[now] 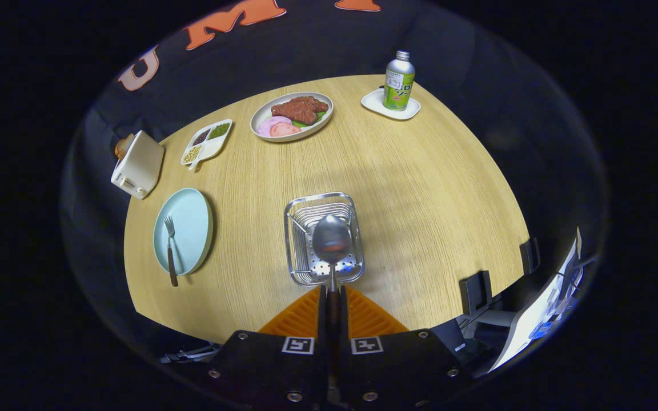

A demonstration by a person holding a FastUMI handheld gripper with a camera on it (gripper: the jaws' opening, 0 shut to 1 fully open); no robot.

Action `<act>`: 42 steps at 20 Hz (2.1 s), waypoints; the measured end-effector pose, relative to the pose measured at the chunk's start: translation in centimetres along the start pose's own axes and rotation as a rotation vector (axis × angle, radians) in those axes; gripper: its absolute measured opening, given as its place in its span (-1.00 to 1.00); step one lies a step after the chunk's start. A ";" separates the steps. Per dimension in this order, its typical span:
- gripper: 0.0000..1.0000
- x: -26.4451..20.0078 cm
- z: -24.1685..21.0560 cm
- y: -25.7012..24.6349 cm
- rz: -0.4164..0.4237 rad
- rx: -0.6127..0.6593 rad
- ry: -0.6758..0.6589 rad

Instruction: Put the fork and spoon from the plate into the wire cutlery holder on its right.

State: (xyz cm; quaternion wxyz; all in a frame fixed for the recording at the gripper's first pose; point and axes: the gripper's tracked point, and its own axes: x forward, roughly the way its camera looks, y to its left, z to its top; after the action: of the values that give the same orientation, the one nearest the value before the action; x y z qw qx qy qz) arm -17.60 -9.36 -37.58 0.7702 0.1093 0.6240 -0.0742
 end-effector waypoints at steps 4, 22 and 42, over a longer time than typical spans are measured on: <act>-0.77 -0.7 2.1 0.6 0.039 0.026 -0.062; 0.68 -17.2 18.7 8.6 0.153 -0.037 -0.994; 0.69 -18.9 15.3 29.2 0.227 -0.260 -1.171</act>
State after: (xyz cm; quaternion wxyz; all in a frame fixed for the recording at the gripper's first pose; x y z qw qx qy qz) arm 0.17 14.47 -13.89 0.9954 0.0212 0.0852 0.0372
